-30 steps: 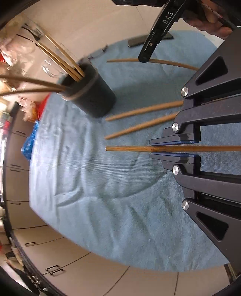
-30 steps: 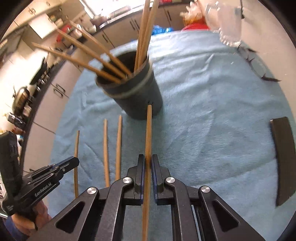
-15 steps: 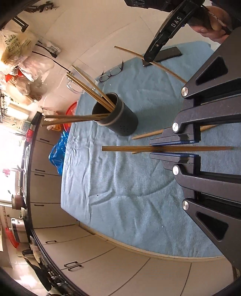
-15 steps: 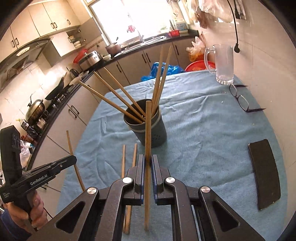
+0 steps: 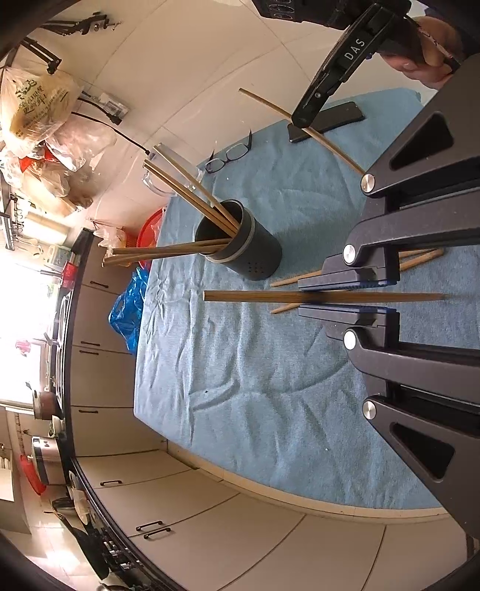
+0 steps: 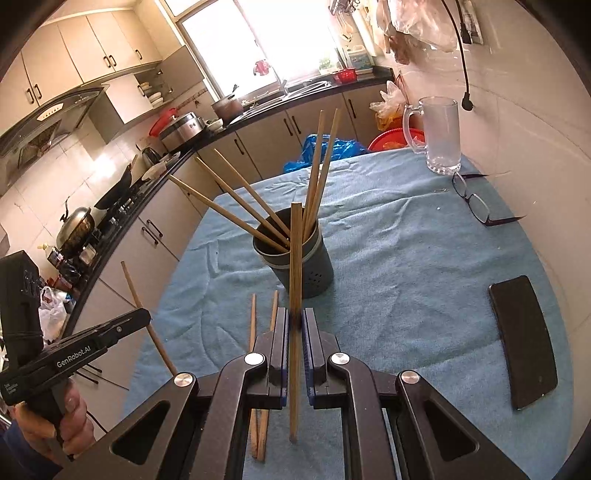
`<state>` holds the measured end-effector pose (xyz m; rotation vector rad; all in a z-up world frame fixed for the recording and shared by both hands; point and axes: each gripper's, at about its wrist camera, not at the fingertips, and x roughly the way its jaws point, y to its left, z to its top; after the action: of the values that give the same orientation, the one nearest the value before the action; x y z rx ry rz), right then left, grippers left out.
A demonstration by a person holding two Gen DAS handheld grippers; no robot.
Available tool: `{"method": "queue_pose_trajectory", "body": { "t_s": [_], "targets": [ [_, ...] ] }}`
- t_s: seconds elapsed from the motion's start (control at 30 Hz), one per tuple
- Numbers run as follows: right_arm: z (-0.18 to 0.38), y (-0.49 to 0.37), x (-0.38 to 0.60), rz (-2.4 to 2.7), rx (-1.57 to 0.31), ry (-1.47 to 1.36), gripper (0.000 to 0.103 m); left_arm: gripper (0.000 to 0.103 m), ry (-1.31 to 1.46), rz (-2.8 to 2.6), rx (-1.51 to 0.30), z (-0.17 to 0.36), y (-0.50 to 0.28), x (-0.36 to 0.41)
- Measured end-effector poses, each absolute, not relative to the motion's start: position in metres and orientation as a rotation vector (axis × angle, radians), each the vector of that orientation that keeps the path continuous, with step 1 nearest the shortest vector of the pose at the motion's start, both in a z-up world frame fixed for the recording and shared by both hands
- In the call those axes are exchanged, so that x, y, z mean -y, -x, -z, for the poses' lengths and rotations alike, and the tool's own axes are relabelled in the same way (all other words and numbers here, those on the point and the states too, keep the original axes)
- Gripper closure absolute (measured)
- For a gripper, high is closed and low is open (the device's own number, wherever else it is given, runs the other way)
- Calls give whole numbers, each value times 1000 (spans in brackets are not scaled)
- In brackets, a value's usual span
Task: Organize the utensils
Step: 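Lift the left gripper's chopstick over the black cup while the right gripper carries its chopstick there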
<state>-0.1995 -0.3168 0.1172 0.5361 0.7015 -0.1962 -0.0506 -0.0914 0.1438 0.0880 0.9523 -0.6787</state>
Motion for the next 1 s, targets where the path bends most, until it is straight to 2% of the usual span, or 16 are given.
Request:
{"method": "queue_pose_trajectory", "body": {
  "t_s": [1.0],
  "targets": [
    [-142,217,338,216,-622,-571,95,97,-52,678,-901,-173,49,94]
  ]
}}
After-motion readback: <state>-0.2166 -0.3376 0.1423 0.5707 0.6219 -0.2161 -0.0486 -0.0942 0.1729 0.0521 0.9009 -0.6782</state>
